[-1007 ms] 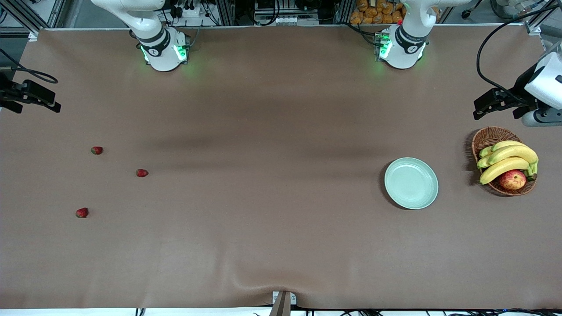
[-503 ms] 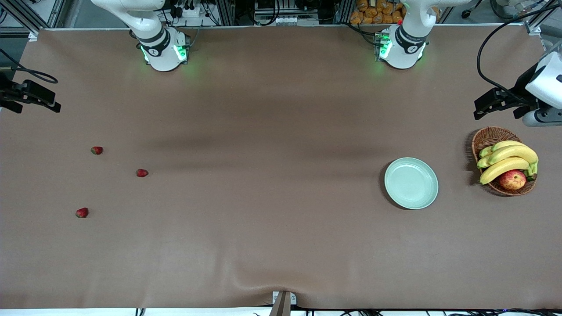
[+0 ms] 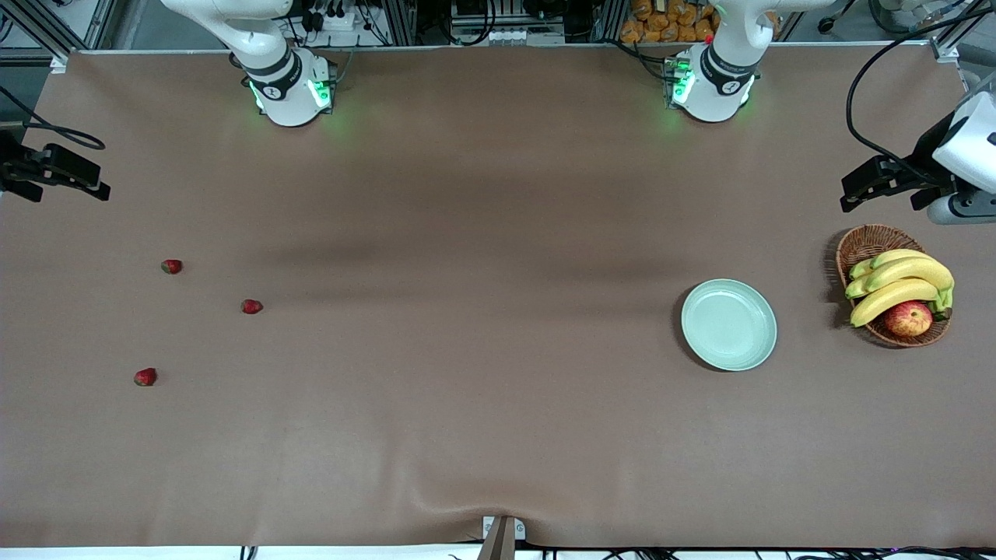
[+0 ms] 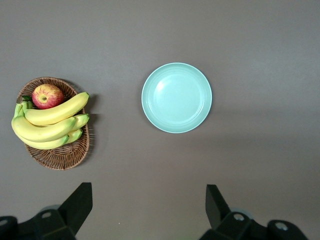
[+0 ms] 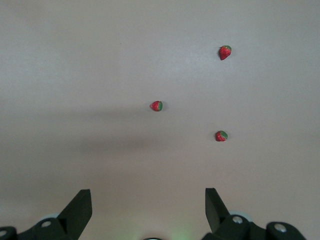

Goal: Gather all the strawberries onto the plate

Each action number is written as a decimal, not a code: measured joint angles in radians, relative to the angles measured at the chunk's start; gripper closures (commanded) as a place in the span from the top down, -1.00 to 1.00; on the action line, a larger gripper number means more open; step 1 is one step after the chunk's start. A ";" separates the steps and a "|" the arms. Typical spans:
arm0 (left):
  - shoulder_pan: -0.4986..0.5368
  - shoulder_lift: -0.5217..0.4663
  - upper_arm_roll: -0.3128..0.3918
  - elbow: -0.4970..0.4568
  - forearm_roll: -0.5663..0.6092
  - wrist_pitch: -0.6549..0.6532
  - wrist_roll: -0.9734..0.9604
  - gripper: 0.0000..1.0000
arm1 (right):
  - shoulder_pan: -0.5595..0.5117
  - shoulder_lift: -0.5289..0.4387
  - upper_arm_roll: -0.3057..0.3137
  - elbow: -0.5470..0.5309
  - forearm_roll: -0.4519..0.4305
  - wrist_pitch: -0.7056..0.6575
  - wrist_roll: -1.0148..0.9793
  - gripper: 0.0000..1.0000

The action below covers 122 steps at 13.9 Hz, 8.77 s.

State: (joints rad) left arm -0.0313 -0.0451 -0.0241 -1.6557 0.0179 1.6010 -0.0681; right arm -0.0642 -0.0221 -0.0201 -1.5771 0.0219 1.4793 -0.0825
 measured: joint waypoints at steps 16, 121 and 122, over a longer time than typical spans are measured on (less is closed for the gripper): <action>0.008 -0.002 0.004 -0.001 0.000 -0.034 0.000 1.00 | -0.019 0.282 -0.005 -0.176 -0.030 0.186 -0.128 1.00; -0.426 0.697 -0.185 -0.118 0.000 0.735 -1.102 0.73 | 0.692 0.728 0.132 0.155 -0.100 0.754 0.583 1.00; -0.430 0.703 -0.184 -0.117 0.000 0.736 -1.113 0.55 | 0.657 0.680 0.132 0.101 -0.100 0.752 0.538 1.00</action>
State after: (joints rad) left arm -0.4612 0.6577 -0.2078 -1.7727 0.0176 2.3373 -1.1813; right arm 0.5926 0.6582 0.1116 -1.4760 -0.0777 2.2308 0.4557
